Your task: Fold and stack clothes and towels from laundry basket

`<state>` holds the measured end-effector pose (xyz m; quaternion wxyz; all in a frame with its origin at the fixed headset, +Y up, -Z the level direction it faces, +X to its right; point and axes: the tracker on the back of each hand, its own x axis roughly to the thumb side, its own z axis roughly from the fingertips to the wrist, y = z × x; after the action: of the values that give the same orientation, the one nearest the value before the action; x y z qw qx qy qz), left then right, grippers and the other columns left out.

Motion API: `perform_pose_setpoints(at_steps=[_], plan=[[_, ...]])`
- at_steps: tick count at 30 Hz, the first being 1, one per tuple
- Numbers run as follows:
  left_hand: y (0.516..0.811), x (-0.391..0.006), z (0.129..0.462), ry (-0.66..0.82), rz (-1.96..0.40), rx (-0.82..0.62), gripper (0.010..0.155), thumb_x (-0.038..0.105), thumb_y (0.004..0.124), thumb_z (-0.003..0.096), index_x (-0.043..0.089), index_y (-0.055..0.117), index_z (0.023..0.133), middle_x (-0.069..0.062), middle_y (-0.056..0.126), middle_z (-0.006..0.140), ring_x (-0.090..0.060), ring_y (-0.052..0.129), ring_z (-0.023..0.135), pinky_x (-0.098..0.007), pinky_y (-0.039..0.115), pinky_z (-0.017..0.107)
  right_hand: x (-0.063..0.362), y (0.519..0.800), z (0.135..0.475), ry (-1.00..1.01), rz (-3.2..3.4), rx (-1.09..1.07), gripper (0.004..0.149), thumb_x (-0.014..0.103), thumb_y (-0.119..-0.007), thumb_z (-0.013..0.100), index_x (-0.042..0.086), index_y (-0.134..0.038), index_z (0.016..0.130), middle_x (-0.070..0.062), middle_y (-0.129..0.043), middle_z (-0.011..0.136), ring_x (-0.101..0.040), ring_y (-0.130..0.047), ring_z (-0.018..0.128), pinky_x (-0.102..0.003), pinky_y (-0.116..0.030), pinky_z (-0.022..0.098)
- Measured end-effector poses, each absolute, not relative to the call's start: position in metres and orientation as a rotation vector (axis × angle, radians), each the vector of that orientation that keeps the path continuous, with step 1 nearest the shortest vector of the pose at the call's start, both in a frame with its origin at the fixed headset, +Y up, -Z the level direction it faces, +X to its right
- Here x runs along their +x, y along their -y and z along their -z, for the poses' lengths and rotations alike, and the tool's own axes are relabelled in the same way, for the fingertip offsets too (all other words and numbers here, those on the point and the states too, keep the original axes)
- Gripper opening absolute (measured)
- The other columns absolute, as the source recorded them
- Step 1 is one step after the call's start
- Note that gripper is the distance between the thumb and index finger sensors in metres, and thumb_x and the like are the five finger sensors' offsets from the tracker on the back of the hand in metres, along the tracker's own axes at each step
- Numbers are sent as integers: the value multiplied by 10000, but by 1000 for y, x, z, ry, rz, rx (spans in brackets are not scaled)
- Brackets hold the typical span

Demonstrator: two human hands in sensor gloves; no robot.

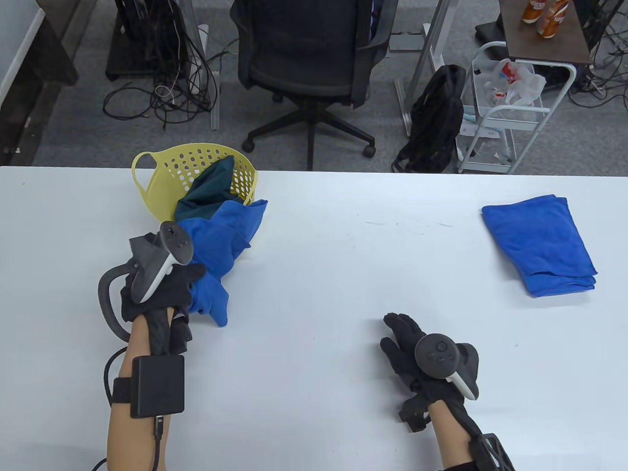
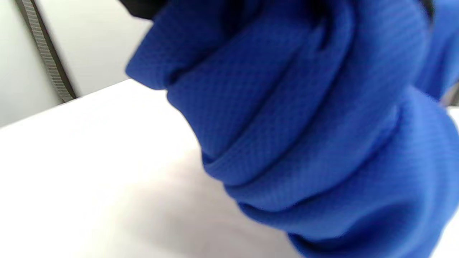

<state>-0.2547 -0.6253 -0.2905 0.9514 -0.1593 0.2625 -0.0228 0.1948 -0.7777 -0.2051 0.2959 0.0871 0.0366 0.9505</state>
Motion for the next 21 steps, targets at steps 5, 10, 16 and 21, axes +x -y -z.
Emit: perform_pose_setpoints(at_steps=[5, 10, 16, 21], plan=[[623, -247, 299, -579, 13, -328, 566, 532, 867, 545, 171, 832, 979, -36, 982, 675, -71, 986, 310, -235, 866, 228, 198, 777, 207, -89, -2507, 222, 579, 317, -695, 632, 35, -576, 1124, -321, -594, 1110, -553, -729, 882, -684, -661, 615], [544, -216, 252, -109, -658, 408, 529, 538, 814, 555, 185, 809, 950, -8, 933, 648, -67, 972, 319, -247, 868, 246, 209, 772, 210, -53, -2382, 194, 578, 323, -689, 635, 42, -569, 1126, -309, -588, 1115, -544, -727, 889, -683, -667, 612], [502, -167, 171, 303, -812, 670, 538, 572, 738, 572, 266, 692, 1012, 47, 885, 753, -53, 975, 415, -245, 873, 322, 227, 755, 208, -44, -1989, 198, 643, 420, -646, 652, 50, -500, 1157, -307, -563, 1133, -536, -732, 896, -690, -688, 599], [625, -120, 181, 288, -1037, 101, 581, 528, 732, 586, 184, 658, 1049, -22, 871, 804, -126, 985, 462, -292, 876, 348, 186, 758, 199, -585, -1091, 498, 1004, 674, -524, 607, 164, 180, 1109, -426, 15, 1161, -738, -344, 1009, -856, -491, 623]])
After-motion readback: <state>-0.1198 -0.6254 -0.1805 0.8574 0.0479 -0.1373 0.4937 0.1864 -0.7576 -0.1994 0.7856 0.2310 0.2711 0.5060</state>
